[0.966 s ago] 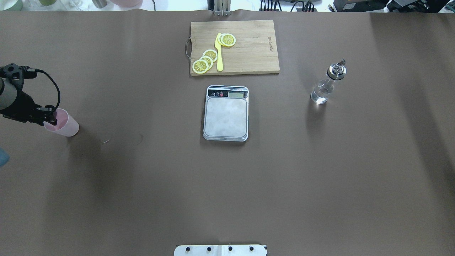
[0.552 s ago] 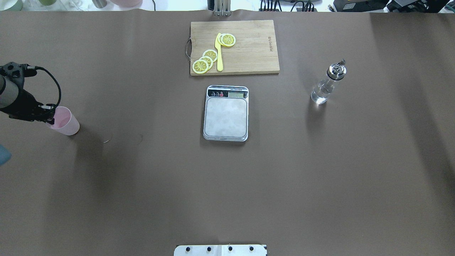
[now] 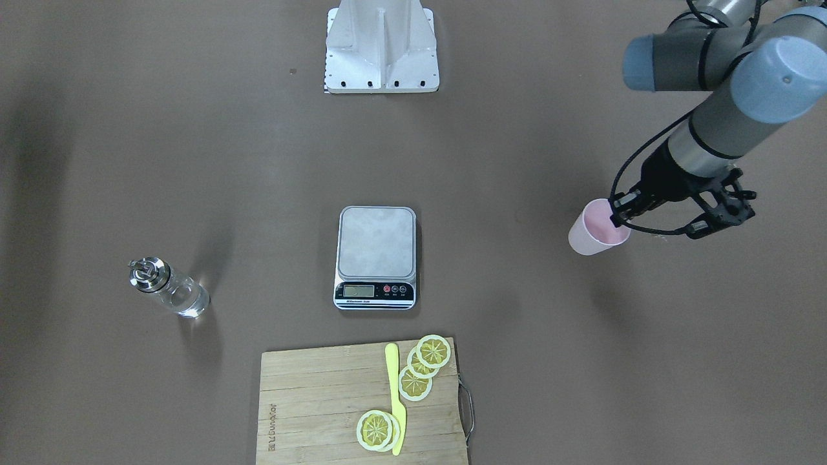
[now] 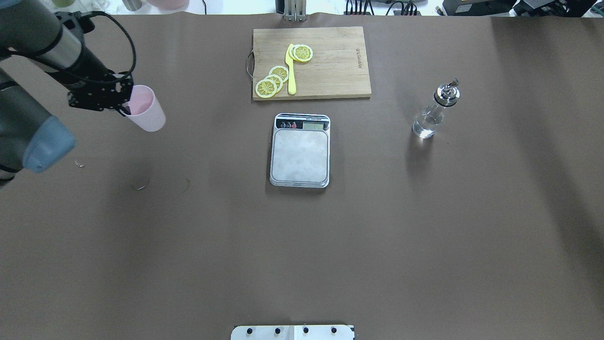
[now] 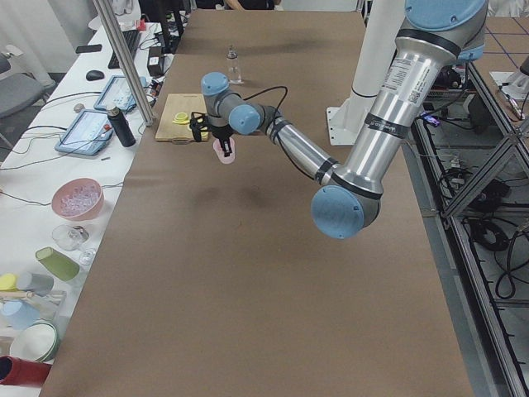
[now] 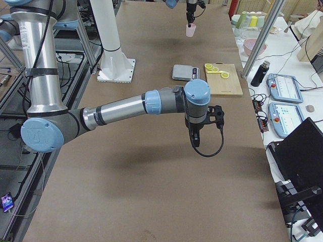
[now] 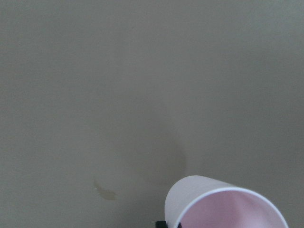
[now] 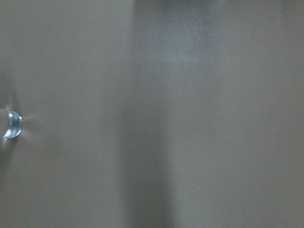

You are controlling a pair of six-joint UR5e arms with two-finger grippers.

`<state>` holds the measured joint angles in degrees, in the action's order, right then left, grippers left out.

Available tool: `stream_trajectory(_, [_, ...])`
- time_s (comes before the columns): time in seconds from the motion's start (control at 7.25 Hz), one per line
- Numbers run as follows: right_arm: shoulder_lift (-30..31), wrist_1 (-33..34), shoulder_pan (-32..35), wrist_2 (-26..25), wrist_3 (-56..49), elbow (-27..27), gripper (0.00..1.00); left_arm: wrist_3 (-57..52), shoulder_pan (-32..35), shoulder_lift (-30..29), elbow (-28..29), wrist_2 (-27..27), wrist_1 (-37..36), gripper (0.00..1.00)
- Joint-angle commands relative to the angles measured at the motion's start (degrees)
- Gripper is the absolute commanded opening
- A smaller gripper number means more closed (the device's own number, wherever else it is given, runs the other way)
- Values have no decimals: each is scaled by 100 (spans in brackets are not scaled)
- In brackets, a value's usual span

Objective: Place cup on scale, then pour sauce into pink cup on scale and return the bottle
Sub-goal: 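Carry the pink cup with the left gripper onto the scale and lower it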

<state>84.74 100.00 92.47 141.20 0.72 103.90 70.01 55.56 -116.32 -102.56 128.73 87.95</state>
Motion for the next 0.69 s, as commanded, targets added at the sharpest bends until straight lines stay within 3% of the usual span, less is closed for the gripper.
stream_trajectory(0.0, [-308,2,-88,153,7,121,100,1535,-1024,-906,34,-582,-138,0])
stream_trajectory(0.41, [-327,-25,-352,163,16,674,100,2262,-1512,-1953,700,-945,-147,0])
stream_trajectory(0.55, [-301,-303,-396,154,25,754,100,2428,-1670,-2417,1268,-1233,-121,0])
